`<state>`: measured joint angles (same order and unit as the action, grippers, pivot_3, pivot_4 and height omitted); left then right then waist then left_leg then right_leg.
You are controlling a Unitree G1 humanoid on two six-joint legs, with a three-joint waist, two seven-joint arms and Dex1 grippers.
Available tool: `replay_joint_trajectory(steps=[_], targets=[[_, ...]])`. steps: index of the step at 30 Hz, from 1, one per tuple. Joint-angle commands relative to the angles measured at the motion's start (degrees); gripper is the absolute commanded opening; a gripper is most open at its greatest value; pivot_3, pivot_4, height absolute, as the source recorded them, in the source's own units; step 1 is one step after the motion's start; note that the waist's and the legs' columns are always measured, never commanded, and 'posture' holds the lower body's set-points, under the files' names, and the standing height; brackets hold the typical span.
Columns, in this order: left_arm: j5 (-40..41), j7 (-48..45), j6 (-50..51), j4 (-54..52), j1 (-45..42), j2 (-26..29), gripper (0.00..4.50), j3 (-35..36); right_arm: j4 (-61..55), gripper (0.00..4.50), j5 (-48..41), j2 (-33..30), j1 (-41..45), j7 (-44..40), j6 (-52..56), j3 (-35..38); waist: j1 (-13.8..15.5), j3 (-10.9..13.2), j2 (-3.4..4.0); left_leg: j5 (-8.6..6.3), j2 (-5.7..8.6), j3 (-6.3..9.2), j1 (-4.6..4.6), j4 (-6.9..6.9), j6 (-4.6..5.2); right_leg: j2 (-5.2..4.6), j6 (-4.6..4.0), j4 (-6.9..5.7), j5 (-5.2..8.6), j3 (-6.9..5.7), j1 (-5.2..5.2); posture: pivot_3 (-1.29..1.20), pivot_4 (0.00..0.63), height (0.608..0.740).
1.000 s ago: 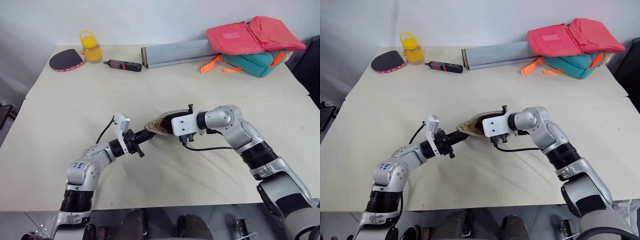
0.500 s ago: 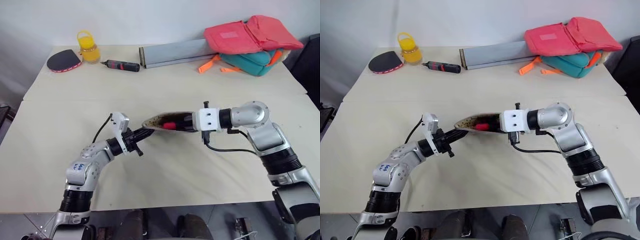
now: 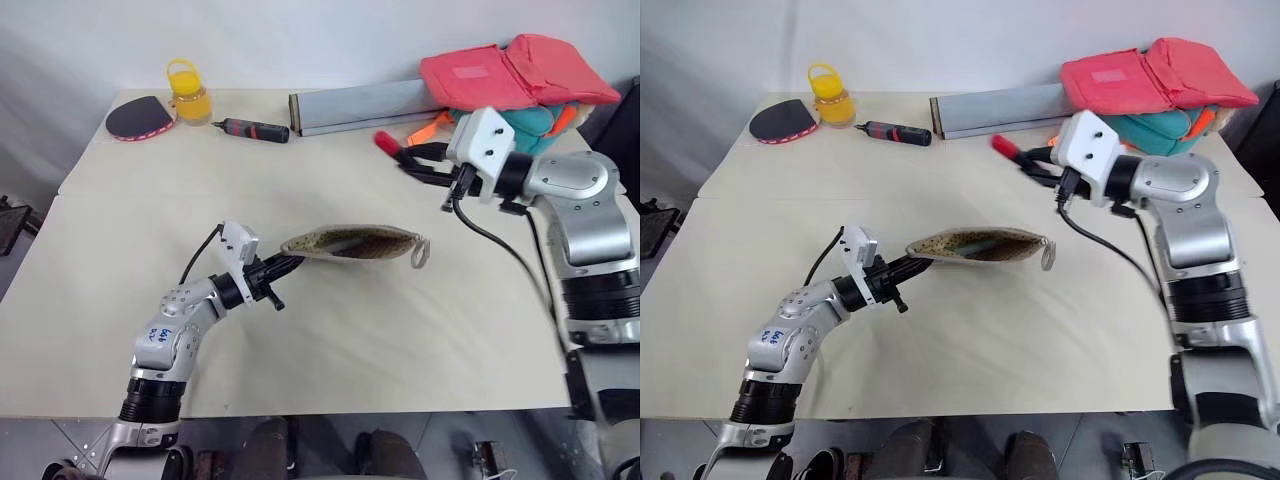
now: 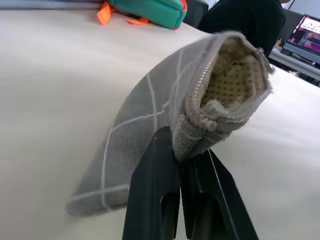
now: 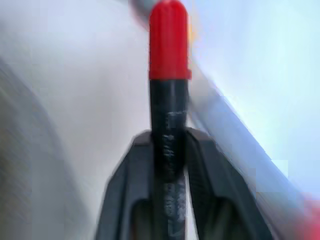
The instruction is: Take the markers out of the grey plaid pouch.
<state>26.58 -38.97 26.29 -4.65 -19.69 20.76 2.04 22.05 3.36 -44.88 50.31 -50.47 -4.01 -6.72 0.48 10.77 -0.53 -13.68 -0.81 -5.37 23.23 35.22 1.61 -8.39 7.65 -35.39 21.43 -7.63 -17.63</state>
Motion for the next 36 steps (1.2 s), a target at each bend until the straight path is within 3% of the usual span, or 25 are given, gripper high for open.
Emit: replay_joint_trajectory(steps=[1, 4, 10, 23, 30, 36], targets=[[0.74, -0.51, -0.55, -2.83, 0.30, 0.48, 0.00, 0.75, 6.99, 0.51, 7.04, -1.20, -2.02, 4.39, -5.62, -2.69, -0.53, 0.00, 0.00, 0.01, -0.01, -0.01, 0.00, -0.02, -0.02, 0.02, 0.00, 0.02, 0.00, -0.02, -0.01, 0.00, 0.150, 0.740], [0.84, -0.92, -0.29, -3.35, 0.49, 0.68, 0.00, 0.30, 9.81, 0.51, 11.34, -1.24, -6.43, 4.35, -10.12, -6.35, -0.65, 0.00, 0.00, 0.03, -0.06, 0.03, 0.00, -0.06, -0.04, 0.08, 0.00, 0.04, 0.00, -0.06, 0.03, 0.00, 0.150, 0.740], [0.83, -1.04, -0.04, -3.90, 0.83, 0.89, 0.00, 0.23, 13.60, 0.51, 15.80, -2.08, -6.86, 7.05, -11.23, -7.79, -0.74, 0.08, 0.15, 0.07, -0.06, -0.03, -0.04, 0.02, -0.04, 0.07, 0.00, 0.03, 0.00, -0.06, 0.05, 0.00, 0.150, 0.740], [0.42, -0.94, -0.26, -4.46, 1.35, 0.52, 0.00, -0.70, 10.60, 0.51, 6.34, 0.13, -8.08, -4.85, -3.14, -4.16, -0.56, 0.08, 0.15, 0.08, -0.05, 0.08, -0.03, 0.06, -0.03, 0.06, 0.00, 0.08, 0.00, 0.01, 0.14, 0.00, 0.150, 0.740], [0.29, -0.54, -0.37, -4.48, 1.42, 0.11, 0.00, -1.00, 8.68, 2.79, 8.81, -0.38, -8.36, -3.40, -3.76, -4.72, -0.60, 0.08, 0.15, 0.08, -0.05, 0.06, -0.02, 0.05, -0.03, 0.06, 0.00, 0.08, 0.00, 0.01, 0.13, 0.00, 0.150, 0.740], [0.57, -0.44, -0.04, -4.53, 1.55, 0.03, 0.00, -0.78, 7.82, 2.79, 7.60, 0.14, -7.27, -3.51, -3.69, -3.25, -0.57, 0.08, 0.15, 0.08, -0.05, 0.05, -0.02, 0.05, -0.03, 0.06, 0.00, 0.08, 0.00, 0.01, 0.13, 0.00, 0.150, 0.740]])
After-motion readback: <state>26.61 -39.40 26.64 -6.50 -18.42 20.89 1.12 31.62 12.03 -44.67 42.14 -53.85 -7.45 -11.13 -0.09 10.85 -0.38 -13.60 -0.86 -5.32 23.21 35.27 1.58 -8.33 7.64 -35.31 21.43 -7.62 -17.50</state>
